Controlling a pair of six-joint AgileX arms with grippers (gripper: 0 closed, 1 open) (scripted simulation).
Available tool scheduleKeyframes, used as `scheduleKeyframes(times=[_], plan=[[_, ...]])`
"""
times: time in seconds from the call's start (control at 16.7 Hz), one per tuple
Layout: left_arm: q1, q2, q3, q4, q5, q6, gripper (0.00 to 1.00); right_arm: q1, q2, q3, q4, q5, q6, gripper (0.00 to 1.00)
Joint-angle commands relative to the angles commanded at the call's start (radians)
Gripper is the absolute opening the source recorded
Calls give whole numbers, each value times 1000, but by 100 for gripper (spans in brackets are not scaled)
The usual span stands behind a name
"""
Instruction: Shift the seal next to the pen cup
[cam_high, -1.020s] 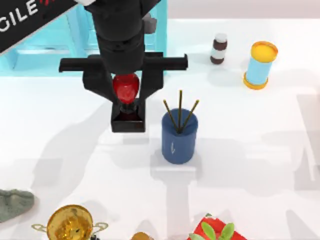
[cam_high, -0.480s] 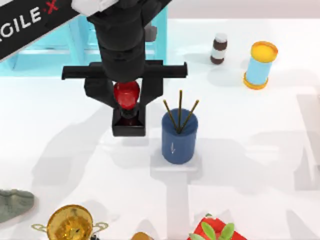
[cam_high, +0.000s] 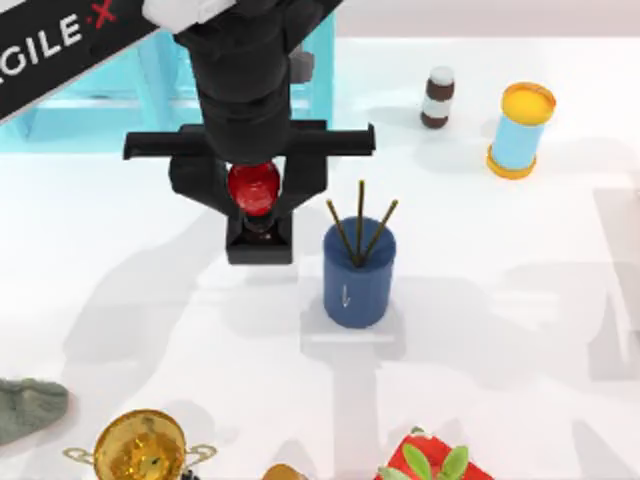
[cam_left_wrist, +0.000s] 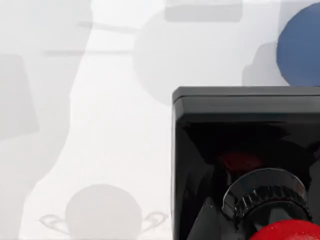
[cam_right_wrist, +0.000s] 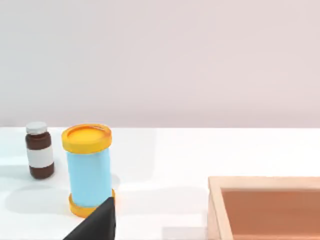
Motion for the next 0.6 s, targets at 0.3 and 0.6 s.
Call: scheduleKeyframes(times=[0.3,0.6], plan=[[0,0,0,0,0,0,83,0,0,0,0,0,0,100],[0,0,0,0,0,0,100,0,0,0,0,0,0,100]])
